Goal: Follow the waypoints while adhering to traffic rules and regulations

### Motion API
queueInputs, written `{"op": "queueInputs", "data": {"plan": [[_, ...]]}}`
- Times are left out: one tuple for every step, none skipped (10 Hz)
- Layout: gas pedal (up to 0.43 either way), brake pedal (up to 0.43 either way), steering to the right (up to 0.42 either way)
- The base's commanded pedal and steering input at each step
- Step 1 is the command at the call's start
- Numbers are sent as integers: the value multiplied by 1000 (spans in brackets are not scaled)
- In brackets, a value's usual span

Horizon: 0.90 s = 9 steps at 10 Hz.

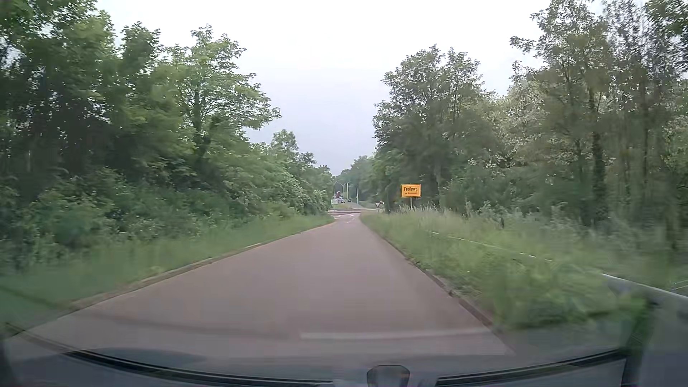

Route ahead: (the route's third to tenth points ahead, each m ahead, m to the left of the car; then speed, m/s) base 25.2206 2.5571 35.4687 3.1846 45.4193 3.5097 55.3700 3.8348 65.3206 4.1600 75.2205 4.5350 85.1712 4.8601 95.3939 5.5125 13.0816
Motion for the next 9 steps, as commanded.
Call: {"op": "queueInputs", "data": {"plan": [[0,152,-3],[0,152,-3],[0,159,-3],[0,159,-3],[0,165,-3],[0,171,-3],[0,171,-3],[0,171,-3],[0,171,-3]]}}
